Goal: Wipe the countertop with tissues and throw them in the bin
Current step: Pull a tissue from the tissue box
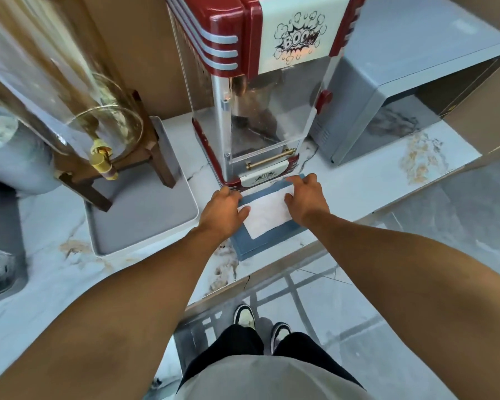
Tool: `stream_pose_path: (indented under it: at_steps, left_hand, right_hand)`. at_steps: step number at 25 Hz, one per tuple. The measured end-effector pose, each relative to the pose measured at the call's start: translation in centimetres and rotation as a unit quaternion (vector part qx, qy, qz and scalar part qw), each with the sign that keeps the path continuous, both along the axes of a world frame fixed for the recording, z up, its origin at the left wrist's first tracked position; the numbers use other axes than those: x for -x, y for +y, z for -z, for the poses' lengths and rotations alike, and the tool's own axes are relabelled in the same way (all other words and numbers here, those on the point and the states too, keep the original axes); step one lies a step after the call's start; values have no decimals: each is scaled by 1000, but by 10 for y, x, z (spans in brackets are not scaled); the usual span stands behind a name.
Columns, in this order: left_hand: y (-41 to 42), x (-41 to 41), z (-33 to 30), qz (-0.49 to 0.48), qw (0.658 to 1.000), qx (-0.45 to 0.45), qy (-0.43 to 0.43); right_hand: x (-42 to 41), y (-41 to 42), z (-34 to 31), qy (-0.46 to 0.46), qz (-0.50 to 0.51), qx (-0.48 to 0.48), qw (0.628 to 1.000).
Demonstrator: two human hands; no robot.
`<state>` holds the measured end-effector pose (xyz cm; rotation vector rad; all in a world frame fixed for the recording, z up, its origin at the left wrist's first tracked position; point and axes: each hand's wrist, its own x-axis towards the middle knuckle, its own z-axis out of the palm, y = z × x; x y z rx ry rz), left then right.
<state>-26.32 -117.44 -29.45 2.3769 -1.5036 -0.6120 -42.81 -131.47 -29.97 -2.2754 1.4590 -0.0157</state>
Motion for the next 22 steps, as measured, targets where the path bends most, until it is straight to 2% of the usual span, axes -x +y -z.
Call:
stream_pose_path:
  at_steps: [4, 10, 16, 22]
  left_hand:
    - [-3, -1, 2, 11, 1000, 3, -13]
    - [-9, 11, -6, -53, 998, 12, -16]
    - [11, 24, -28, -193, 980, 46, 1]
    - [68, 26, -49, -308, 949, 61, -11]
  right_hand:
    - [0, -9, 4, -10, -24, -1, 1000]
    - [4, -18, 0, -21, -96, 11, 995]
    - [-1, -12, -21, -78, -178, 13, 981]
    - [-30, 21, -39, -116, -251, -28, 961]
